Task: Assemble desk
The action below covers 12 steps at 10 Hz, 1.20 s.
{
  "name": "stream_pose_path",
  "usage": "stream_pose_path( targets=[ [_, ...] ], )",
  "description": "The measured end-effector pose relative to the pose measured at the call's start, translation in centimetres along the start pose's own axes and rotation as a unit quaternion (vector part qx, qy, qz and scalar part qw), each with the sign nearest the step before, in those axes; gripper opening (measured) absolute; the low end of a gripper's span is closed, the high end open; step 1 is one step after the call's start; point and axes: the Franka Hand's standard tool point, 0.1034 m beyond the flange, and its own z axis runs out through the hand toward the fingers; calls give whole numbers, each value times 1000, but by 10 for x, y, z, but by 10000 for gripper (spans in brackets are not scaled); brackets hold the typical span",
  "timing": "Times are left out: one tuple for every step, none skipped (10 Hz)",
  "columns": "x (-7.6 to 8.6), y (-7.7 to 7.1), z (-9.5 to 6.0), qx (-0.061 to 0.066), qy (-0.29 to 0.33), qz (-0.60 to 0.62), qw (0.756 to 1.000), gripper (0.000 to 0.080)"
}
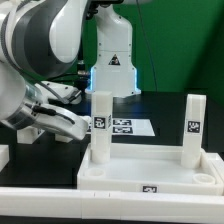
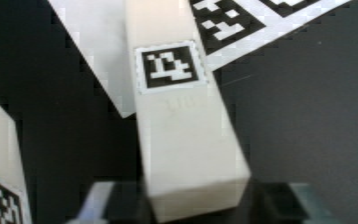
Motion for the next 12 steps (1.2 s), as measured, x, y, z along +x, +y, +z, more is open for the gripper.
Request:
stream_pose_path(
  targets=[
    [0,0,0,0,0,0,1000,111],
    [0,0,0,0,0,0,1000,111],
    [0,1,0,1,0,0,1000,18],
    [1,2,-1,1,1,0,1000,6],
    [1,4,-3,4,2,2,1000,2],
    [2,6,-5,6,3,3,1000,2],
    [2,6,-4,6,3,3,1000,1],
    [2,6,-4,6,3,3,1000,1],
    [2,5,-4,5,3,-2,1000,1],
    [0,1,-5,3,5,-20,1000,124],
    [-2,-2,-3,1,5,-31,999,262],
    [-3,-4,-3,0,5,-43,999,408]
  ],
)
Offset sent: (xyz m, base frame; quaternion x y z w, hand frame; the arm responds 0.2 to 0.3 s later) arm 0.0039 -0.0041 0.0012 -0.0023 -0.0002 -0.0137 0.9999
